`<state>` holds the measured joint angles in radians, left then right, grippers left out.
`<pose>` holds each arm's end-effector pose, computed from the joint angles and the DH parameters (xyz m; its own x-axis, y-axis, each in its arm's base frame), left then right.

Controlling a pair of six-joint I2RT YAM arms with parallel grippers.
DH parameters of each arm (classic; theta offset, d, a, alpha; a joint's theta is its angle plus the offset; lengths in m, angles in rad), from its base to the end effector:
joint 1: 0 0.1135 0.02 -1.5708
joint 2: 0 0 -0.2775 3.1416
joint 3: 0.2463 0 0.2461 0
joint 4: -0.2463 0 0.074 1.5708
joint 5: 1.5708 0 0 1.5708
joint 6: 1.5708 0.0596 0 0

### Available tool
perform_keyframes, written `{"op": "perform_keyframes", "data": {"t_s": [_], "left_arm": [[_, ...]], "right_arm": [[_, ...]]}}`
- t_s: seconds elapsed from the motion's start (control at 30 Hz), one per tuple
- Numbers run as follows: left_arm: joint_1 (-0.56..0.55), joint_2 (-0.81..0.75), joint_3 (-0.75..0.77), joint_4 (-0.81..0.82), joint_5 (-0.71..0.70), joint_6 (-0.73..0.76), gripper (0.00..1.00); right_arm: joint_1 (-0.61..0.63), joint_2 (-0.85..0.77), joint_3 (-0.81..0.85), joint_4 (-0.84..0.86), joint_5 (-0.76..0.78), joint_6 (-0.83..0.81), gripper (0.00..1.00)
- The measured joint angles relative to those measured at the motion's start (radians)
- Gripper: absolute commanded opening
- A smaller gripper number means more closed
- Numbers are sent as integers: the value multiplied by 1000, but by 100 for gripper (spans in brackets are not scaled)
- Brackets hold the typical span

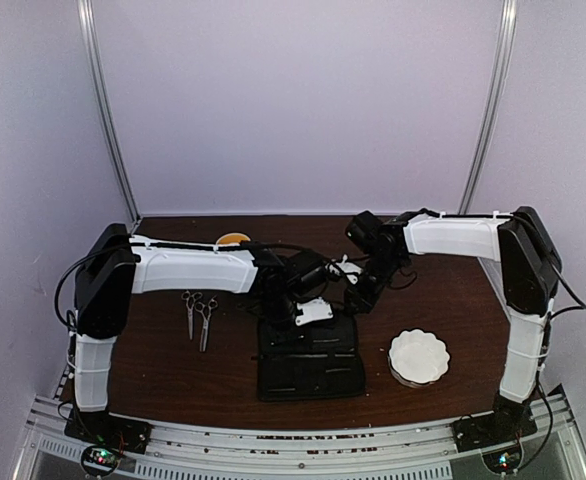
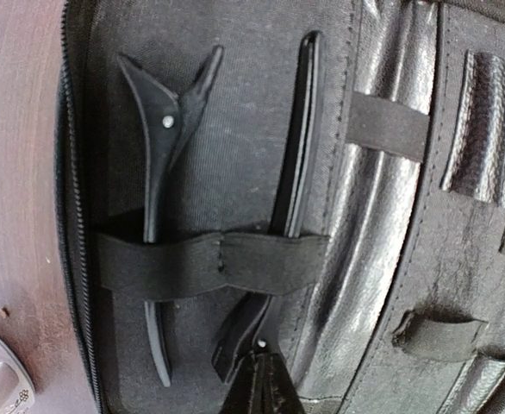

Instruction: Sort the hair-cutting tools

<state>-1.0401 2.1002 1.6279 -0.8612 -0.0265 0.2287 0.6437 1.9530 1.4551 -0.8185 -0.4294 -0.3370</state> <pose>0.2197 -0.3713 0.1680 -0.2844 0.9324 -0.2231 0.9482 0.3080 0.0784 0.3004 0.2564 0.1856 -0.5225 -0.7678 -0.3707 -0.8500 0.4350 0.2970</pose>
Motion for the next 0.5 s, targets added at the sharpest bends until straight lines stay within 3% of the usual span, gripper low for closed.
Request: {"op": "perform_keyframes", "data": {"t_s": [0.3,0.4,0.43,0.5], "left_arm": [[-2,0,0,45,23,0,5],[-2,-4,-8,50,17,-1,15],[-2,-15,-30,58,9,-3,24],[-2,-55,-85,62,-15,-8,93]], "right_arm": [[0,13,8,-1,0,0,0],[-1,13,9,-2,0,0,0],[-2,13,10,-2,0,0,0],[-7,13,13,-2,0,0,0]]}}
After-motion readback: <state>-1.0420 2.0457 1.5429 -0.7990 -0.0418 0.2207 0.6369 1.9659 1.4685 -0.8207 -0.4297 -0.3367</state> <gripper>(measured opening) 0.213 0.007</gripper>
